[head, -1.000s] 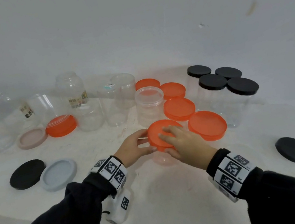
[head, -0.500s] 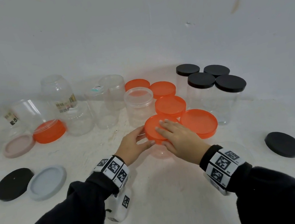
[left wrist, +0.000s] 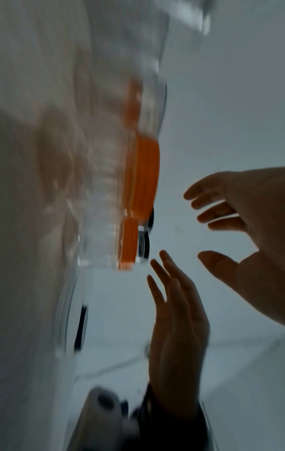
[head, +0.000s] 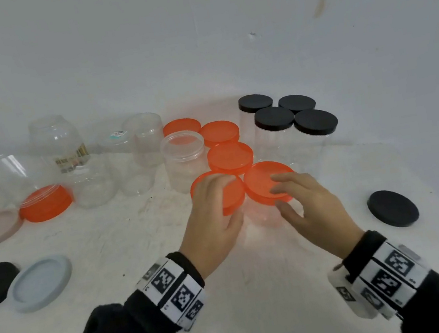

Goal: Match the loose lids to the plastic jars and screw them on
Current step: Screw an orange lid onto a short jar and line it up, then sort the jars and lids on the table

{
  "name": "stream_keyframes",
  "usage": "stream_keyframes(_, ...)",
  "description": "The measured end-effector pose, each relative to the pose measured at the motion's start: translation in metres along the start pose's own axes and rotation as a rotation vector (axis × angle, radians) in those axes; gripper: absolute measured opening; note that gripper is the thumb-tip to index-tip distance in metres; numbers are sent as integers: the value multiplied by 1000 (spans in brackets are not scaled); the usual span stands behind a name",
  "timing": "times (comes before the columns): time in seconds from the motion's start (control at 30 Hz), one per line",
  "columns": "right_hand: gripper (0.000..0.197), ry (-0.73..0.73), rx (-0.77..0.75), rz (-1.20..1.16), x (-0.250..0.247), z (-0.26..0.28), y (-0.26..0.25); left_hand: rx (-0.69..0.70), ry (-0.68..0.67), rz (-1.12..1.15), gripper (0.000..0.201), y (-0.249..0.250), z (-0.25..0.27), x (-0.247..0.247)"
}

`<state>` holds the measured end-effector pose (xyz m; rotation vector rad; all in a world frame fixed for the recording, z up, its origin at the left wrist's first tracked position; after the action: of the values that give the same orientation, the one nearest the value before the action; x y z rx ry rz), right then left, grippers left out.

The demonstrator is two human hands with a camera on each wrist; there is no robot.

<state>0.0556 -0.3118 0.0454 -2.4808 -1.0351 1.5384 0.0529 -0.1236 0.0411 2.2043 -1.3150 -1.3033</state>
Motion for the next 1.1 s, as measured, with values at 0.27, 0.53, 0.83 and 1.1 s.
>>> stream_keyframes(0.27, 28, -190, 544, 166, -46, 45, 120, 327, -636, -225, 49, 41, -10, 109)
stream_keyframes(0.53, 54, -445, 709, 218, -62, 62, 174, 239, -982, -460, 90, 39, -25, 170)
stream_keyframes(0.83, 60, -656, 667, 206, -61, 66, 180, 58, -1043, -494, 90, 36, -26, 179)
stream_keyframes(1.1, 68, -783, 395, 121, -45, 66, 124, 42, -1033, -521, 94, 37, 6, 134)
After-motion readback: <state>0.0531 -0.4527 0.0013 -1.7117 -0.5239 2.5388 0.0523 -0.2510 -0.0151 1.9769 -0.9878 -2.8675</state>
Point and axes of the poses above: each hand's wrist, its own z-axis away from the middle knuckle, its own x-axis out of the palm, y = z × x, the point moved 2 cm from there along -z, towards the middle knuckle, and after that the axes turned 1 degree about -z, right-handed, at the moved point
